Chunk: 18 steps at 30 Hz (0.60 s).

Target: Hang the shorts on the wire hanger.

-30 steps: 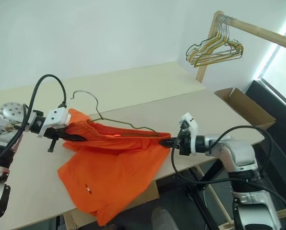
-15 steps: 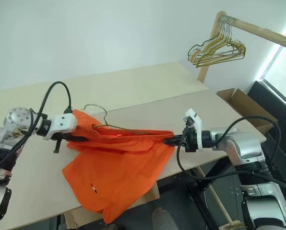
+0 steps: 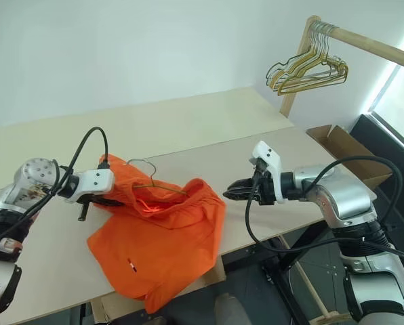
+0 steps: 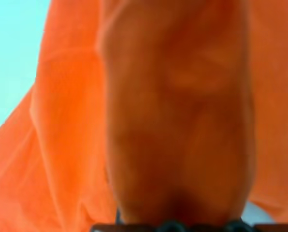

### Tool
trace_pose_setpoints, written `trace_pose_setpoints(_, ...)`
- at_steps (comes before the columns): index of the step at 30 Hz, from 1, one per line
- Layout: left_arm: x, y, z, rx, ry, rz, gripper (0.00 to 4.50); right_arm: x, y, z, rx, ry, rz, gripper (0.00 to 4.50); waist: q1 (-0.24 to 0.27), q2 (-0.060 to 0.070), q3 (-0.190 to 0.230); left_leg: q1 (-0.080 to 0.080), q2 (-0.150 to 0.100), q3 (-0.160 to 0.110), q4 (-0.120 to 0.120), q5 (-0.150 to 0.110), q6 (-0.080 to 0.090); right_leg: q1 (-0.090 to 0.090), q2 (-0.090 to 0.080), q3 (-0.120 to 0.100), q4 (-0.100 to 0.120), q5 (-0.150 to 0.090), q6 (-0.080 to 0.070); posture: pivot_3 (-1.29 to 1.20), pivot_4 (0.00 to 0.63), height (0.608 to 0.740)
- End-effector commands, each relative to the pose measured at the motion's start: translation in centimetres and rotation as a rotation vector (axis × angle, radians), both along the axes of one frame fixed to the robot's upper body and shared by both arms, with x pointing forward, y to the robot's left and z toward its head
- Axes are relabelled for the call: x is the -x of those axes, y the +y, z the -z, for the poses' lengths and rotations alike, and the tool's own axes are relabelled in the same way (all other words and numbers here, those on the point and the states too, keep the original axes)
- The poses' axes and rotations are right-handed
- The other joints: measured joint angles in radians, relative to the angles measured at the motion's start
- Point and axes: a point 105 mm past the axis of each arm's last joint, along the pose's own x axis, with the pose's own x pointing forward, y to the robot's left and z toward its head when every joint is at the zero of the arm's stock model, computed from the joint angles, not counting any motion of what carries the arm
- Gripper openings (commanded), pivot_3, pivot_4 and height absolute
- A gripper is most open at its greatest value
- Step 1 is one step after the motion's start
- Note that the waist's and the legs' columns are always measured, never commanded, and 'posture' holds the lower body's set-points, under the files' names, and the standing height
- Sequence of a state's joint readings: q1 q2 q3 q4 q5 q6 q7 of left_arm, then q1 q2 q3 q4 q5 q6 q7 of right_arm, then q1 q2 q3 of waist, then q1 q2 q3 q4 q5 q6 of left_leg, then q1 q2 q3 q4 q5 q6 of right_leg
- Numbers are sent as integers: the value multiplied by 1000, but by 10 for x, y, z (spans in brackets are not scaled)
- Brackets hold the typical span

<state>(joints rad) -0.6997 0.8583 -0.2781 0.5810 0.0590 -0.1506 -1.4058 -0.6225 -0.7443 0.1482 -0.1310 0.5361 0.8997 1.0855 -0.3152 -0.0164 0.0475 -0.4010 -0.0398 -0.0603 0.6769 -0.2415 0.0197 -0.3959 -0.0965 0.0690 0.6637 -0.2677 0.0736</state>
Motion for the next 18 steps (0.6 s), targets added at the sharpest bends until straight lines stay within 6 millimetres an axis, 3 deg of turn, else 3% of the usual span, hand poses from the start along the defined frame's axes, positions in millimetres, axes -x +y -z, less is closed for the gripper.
trace_pose_setpoints(1,-8,-4,-21,37,-51,0,0,4,4,-13,4,-48,-20,2937,-1,0,0,0,0,0,0,0,0,0,0,0,0,0,0,-274,0,740)
trace_pose_setpoints(5,-10,-4,-22,37,-58,-10,0,2,-1,-20,28,-79,13,4364,-2,0,0,0,0,0,0,0,0,0,0,0,0,0,0,-278,0,740)
trace_pose_setpoints(6,-10,-4,-22,37,-59,-10,0,1,-2,-22,35,-83,20,4465,-2,0,0,0,0,0,0,0,0,0,0,0,0,0,0,-279,0,740)
trace_pose_setpoints(12,-8,-7,-21,45,-54,5,0,-7,3,-34,71,-162,59,4465,-5,0,0,0,0,0,0,0,0,-1,0,1,0,0,0,-275,0,740)
trace_pose_setpoints(15,-6,-5,-19,38,-49,9,0,-9,21,-60,13,-228,29,4465,-8,0,0,0,0,0,0,0,0,-1,0,1,0,0,0,-278,0,740)
trace_pose_setpoints(18,-4,-2,-18,26,-42,10,0,-7,52,-78,-35,-234,-26,4465,-15,0,0,-1,0,0,0,0,0,-3,0,1,1,0,0,-281,0,740)
